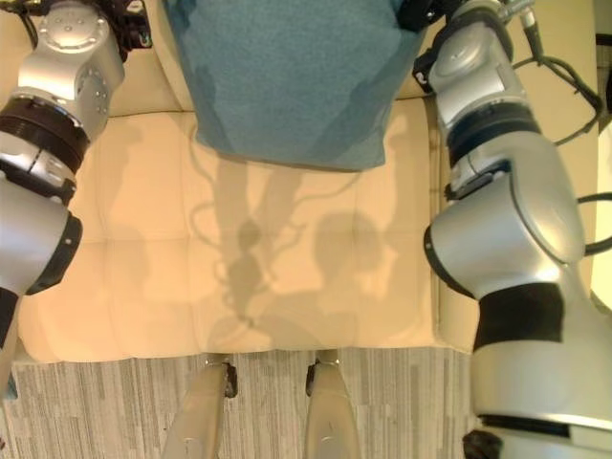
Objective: Pick up all the scattered cushions and arrange them neatly on the sofa.
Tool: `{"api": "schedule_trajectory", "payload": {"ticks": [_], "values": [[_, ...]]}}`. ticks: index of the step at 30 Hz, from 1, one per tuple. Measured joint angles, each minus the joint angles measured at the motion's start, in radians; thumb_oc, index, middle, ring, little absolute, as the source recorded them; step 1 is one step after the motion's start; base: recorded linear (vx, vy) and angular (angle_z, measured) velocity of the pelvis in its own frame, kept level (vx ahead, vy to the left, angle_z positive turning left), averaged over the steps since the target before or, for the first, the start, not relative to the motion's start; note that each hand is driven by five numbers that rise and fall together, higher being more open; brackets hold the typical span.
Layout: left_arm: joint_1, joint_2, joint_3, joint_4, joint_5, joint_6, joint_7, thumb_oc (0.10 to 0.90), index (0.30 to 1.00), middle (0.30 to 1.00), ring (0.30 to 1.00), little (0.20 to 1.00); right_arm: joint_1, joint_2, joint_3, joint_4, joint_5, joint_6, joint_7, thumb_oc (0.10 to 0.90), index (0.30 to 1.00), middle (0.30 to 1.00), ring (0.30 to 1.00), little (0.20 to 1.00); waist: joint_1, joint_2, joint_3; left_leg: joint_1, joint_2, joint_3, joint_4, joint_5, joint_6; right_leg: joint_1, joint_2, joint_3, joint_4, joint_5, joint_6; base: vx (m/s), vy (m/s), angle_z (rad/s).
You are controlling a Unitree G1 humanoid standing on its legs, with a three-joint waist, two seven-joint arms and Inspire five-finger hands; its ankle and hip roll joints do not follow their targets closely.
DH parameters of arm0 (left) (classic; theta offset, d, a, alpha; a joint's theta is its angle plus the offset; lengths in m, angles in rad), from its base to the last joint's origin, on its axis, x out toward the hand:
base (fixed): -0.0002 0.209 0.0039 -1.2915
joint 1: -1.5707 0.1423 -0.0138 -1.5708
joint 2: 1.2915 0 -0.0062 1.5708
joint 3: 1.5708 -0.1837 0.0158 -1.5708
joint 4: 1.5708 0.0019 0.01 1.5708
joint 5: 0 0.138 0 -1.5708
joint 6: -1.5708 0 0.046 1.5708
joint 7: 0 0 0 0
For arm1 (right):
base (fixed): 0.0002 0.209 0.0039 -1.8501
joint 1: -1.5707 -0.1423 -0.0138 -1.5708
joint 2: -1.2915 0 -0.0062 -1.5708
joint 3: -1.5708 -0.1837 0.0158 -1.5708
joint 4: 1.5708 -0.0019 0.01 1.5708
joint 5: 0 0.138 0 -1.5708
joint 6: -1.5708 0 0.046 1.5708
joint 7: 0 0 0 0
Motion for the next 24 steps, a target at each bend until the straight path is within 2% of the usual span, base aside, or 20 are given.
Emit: {"api": "schedule_trajectory", "payload": {"ticks": [5,9,11,15,19,20,24], "values": [[0.030,0.027,0.014,0.002,0.002,-0.002,0.021,0.800,0.900,0.900,0.900,0.900,0.023,-0.003,-0.090,-0.005,0.036,-0.006,-0.008,0.800,0.900,0.900,0.900,0.900,0.000,0.000,0.000,0.000,-0.005,0.001,0.001,0.010,-0.010,-0.001,-0.004,0.001,0.000,-0.014,0.004,0.00,-0.001,-0.01],[0.129,0.107,0.123,-0.050,-0.031,-0.018,0.023,0.800,0.900,0.900,0.900,0.900,0.136,-0.035,-0.201,-0.085,0.118,-0.063,-0.011,0.800,0.900,0.900,0.900,0.900,0.002,0.000,0.000,0.003,0.003,0.006,0.001,0.020,-0.022,-0.001,0.010,0.011,0.000,-0.030,-0.001,0.00,-0.028,-0.06],[0.139,0.146,0.158,0.019,-0.046,-0.013,0.063,0.800,0.900,0.900,0.900,0.900,0.152,-0.039,-0.209,-0.063,0.124,-0.048,-0.016,0.800,0.900,0.900,0.900,0.900,0.001,0.000,0.000,0.003,0.014,0.011,0.000,0.022,-0.026,-0.004,0.021,0.017,0.000,-0.028,-0.003,-0.01,0.011,-0.11],[0.205,0.236,0.232,0.046,-0.069,-0.012,0.107,0.800,0.900,0.900,0.900,0.900,0.192,-0.057,-0.255,-0.071,0.141,-0.047,-0.056,0.800,0.900,0.900,0.900,0.900,-0.004,0.000,0.000,0.015,0.022,0.023,-0.008,0.023,-0.028,-0.004,0.030,0.028,0.000,-0.028,-0.004,-0.01,0.002,-0.10],[0.275,0.253,0.283,0.038,-0.066,-0.015,0.151,0.800,0.900,0.900,0.900,0.900,0.283,-0.091,-0.346,-0.226,0.140,-0.057,-0.144,0.800,0.900,0.900,0.900,0.900,0.000,0.000,0.000,0.026,0.021,0.025,-0.020,0.024,-0.029,-0.001,0.028,0.031,0.000,-0.028,-0.004,0.00,0.000,-0.02],[0.293,0.253,0.303,0.026,-0.065,-0.015,0.156,0.800,0.900,0.900,0.900,0.900,0.321,-0.096,-0.391,-0.311,0.141,-0.064,-0.174,0.800,0.900,0.900,0.900,0.900,0.000,0.000,0.000,0.026,0.020,0.025,-0.021,0.024,-0.029,-0.001,0.028,0.031,0.000,-0.028,-0.004,0.00,0.000,0.00],[0.326,0.243,0.350,-0.004,-0.042,-0.018,0.180,0.800,0.900,0.900,0.900,0.900,0.430,-0.097,-0.520,-0.525,0.143,-0.143,-0.258,0.800,0.900,0.900,0.900,0.900,0.001,0.002,0.001,0.026,0.022,0.022,-0.024,0.024,-0.029,0.000,0.028,0.028,0.000,-0.028,-0.004,0.06,-0.031,0.02]]}}
